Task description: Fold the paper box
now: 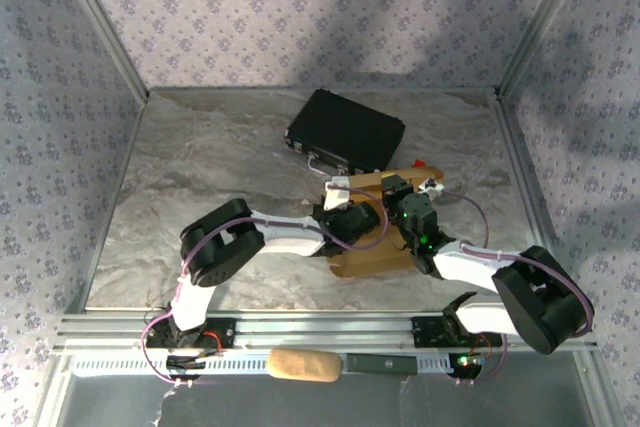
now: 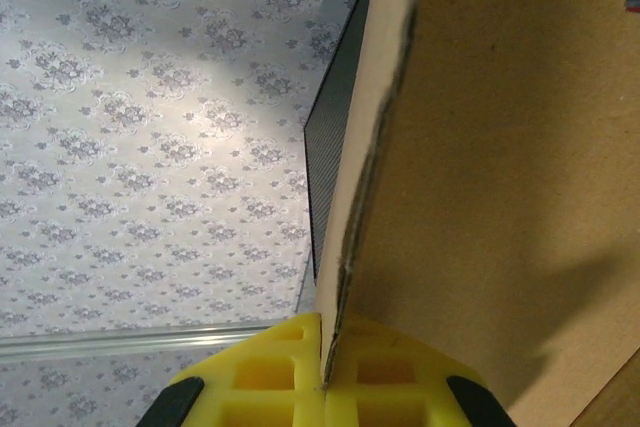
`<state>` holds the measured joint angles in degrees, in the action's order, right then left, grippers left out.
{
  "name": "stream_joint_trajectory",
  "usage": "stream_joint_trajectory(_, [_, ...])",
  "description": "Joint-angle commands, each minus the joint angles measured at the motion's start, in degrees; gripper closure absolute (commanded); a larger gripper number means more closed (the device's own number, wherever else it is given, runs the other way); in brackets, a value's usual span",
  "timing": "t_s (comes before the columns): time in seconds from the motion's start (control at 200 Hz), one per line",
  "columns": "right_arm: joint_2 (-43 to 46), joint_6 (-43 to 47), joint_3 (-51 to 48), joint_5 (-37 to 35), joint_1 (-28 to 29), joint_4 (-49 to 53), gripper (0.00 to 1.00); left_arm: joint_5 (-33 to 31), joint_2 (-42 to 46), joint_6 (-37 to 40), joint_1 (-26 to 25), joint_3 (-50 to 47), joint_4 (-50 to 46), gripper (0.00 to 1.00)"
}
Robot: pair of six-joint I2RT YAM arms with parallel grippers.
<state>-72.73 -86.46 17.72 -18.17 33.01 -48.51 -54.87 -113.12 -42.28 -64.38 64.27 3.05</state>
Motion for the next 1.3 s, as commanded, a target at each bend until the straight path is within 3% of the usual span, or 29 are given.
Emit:
stream_joint_trajectory(0.0, [-1.0,-0.1,-1.1,3.9,1.5,10.0,1.00,8.6,3.8,9.1,0.4,-5.7,13.3,0.68])
stream_joint_trajectory(0.09, [-1.0,-0.6,-1.1,3.6,1.5,10.7,1.00,13.2,7.3,12.9,0.4,-8.5,17.5,0.49])
stream_joint_trajectory(0.185, [-0.8,-1.2,-1.1,3.3,1.5,11.6,1.00,16.8,10.1,15.4,0.4,-9.3,17.6,0.40])
stream_joint_trajectory(0.39, [0.4,-1.8,-0.9,2.5,1.3,13.2,1.00,24.2,14.2,18.2,0.7,-12.4,20.2,0.33])
stream_joint_trajectory(0.53, [1.5,-2.0,-0.2,2.4,1.0,15.4,1.00,24.8,16.8,18.1,1.1,-14.4,18.8,0.32])
stream_joint_trajectory(0.78, [2.0,-2.6,0.6,1.9,0.9,16.4,1.00,22.0,17.6,15.3,1.2,-17.6,18.0,0.36])
stream_joint_trajectory(0.984, [2.1,-3.6,0.6,1.4,1.3,16.6,1.00,13.2,14.8,9.8,1.1,-16.7,14.9,0.42])
stream_joint_trajectory(1.109, [2.6,-3.8,0.8,1.1,1.3,17.4,1.00,13.4,14.0,7.1,1.7,-19.4,20.0,0.41])
stream_joint_trajectory(1.294, [2.7,-4.1,0.9,1.1,1.4,18.0,1.00,13.4,11.1,6.3,2.2,-17.5,22.2,0.61])
